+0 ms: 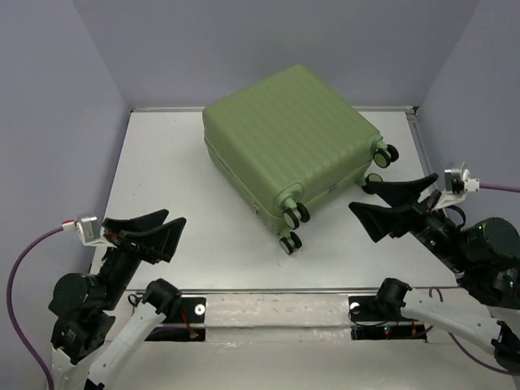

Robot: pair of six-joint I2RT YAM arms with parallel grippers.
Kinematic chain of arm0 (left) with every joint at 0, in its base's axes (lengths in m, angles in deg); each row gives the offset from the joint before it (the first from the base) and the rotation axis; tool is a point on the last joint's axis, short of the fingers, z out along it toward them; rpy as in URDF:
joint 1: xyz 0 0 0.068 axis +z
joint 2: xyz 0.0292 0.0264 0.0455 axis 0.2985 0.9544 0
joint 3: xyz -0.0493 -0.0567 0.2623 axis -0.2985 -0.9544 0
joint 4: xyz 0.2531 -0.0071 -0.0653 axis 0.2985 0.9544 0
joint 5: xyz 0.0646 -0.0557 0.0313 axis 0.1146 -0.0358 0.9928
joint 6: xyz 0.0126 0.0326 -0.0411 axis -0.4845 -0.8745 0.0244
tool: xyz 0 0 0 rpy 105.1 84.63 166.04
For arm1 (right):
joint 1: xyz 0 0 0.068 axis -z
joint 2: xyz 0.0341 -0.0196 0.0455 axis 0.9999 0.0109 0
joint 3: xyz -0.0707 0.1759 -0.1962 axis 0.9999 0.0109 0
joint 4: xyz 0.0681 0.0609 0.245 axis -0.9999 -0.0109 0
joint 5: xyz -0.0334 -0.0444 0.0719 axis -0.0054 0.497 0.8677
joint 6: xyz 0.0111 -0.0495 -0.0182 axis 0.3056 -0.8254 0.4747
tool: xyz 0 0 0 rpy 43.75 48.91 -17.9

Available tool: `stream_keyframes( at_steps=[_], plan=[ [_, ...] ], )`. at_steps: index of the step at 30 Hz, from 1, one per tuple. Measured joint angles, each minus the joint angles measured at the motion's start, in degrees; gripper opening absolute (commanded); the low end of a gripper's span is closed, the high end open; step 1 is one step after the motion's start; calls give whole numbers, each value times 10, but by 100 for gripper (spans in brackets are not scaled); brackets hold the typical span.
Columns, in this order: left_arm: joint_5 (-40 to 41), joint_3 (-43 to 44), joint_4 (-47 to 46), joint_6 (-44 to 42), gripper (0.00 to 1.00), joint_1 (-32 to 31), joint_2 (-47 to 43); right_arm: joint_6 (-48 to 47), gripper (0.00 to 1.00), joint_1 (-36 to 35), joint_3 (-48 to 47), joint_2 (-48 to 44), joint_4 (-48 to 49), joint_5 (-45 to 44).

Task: Pack the luggage

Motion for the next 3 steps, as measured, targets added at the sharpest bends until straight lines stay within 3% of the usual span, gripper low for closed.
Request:
stream_keyframes(
  at_steps=[3],
  plan=[
    [8,10,7,-8,99,0,-5,2,100,0,78,-68,28,-17]
  ],
)
